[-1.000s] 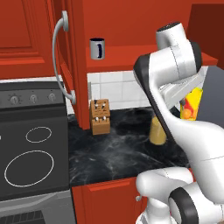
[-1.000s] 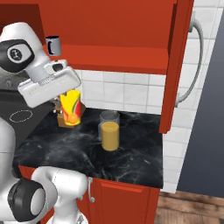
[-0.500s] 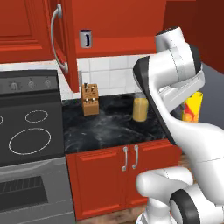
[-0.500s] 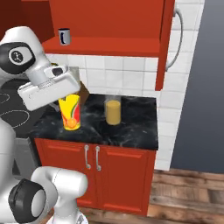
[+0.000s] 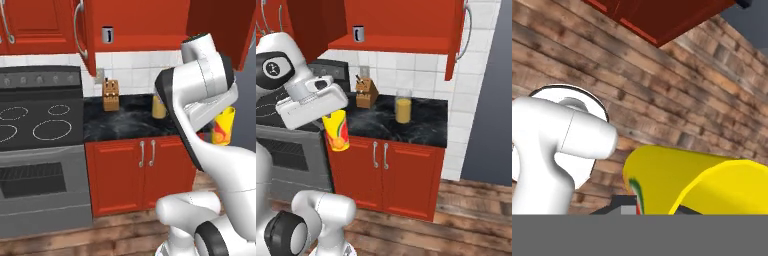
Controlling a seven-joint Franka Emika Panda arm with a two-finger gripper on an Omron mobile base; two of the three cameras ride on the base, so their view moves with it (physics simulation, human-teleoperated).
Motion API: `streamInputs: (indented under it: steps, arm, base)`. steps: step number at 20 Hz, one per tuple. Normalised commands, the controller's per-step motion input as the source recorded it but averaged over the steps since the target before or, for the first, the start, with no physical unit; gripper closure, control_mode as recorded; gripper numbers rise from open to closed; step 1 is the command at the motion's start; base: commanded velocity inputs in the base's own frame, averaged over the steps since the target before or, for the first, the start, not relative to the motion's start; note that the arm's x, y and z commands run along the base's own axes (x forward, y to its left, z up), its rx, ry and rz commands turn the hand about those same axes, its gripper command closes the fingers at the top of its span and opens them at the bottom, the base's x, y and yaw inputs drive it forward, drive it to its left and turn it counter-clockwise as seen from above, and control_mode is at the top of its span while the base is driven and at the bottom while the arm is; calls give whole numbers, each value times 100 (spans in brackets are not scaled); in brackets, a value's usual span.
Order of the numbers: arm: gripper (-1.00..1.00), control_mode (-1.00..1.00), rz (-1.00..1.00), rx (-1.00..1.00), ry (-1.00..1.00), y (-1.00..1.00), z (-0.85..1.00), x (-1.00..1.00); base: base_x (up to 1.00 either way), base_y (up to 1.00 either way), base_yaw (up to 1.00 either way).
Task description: There is a tray on the dining counter. Grab the cup, mug, and pitcher and place them on the tray. The pitcher may be placed next to the tray if it cannot fit the tray.
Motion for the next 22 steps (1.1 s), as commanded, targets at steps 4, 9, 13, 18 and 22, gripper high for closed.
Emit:
streamInputs:
  steps: [4,9,13,18,22]
  arm:
    - [100,100,0,0,0,0,0,0]
    - [100,100,0,0,0,0,0,0]
    - [100,100,0,0,0,0,0,0]
    - [100,100,0,0,0,0,0,0]
    - [100,100,0,0,0,0,0,0]
  base:
    - [-33,26,70]
    - [-29,26,77]
    - [-32,21,77]
    - [-28,21,77]
    - [-21,22,75]
